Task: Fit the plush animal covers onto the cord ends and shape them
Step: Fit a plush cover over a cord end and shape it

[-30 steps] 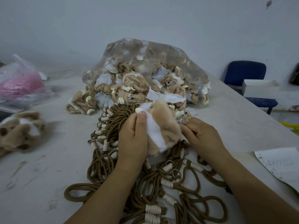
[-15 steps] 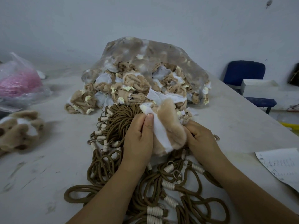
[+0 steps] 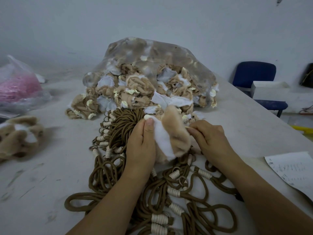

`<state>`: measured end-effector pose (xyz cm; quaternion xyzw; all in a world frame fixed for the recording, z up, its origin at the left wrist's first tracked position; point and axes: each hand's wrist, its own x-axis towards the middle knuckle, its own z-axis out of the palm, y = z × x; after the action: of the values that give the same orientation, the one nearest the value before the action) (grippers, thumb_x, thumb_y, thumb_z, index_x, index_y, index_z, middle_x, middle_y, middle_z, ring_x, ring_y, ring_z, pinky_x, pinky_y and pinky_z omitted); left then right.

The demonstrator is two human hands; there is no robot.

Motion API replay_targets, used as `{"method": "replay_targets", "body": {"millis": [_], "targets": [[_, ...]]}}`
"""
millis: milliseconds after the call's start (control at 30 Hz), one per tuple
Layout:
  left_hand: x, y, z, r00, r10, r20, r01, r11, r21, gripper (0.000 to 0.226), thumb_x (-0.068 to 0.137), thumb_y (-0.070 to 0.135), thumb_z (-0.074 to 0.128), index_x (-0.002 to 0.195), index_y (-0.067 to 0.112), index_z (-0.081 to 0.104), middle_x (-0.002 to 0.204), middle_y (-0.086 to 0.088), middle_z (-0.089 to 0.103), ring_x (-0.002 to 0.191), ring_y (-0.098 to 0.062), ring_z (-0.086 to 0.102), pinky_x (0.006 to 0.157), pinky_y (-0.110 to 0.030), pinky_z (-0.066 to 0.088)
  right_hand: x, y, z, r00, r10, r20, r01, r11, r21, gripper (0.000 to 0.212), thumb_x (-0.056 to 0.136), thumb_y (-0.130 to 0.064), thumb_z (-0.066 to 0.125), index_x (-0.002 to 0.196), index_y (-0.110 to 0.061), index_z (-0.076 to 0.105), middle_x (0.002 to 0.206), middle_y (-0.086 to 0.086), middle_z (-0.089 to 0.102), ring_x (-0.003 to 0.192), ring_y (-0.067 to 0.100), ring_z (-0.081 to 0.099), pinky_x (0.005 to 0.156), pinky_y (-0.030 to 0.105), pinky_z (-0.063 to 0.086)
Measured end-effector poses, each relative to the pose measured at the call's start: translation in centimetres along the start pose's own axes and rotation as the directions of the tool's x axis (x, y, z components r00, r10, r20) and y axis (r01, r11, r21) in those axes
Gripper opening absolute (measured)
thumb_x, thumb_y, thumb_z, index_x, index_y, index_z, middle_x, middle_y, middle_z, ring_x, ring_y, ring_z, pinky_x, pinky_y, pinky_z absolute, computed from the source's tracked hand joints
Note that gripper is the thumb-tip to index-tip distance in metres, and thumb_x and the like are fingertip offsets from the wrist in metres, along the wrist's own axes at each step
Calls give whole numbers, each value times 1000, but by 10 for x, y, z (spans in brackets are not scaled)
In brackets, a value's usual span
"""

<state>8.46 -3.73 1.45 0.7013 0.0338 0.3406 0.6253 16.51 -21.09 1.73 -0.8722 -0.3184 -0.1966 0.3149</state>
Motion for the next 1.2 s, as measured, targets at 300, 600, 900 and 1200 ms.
{"method": "replay_targets", "body": {"millis": [300,600,900,1200], "targets": [[-1,-1,-1,999,-8,-54,8,1000,-4,34,102,36,41,76,25,59,68,16,57,61,5,50,54,-12,42,-1,0,-11,999,-36,-38,35,999,-41,36,94,-42,36,99,-24,67,85,-12,58,85,8,50,84,33,27],[1,4,-6,1000,-8,14,8,1000,18,31,103,34,41,77,30,58,66,18,58,58,7,51,51,-11,40,3,1,-19,989,-129,-76,120,986,-118,26,97,-37,45,94,-24,68,79,-18,50,79,4,45,81,36,27],[1,7,-8,997,-29,74,25,998,59,33,100,41,34,86,23,58,71,11,60,63,6,54,55,-11,42,0,-7,-13,992,-104,-66,100,993,-56,33,96,-38,41,87,-19,65,78,-7,56,78,9,49,83,38,28],[-4,9,-3,977,-119,175,120,993,7,46,78,64,35,82,26,60,62,14,64,58,4,58,50,-12,41,-5,-19,0,998,-48,27,43,985,168,23,91,-49,29,81,-43,49,83,-14,56,84,-4,48,86,38,31]]}}
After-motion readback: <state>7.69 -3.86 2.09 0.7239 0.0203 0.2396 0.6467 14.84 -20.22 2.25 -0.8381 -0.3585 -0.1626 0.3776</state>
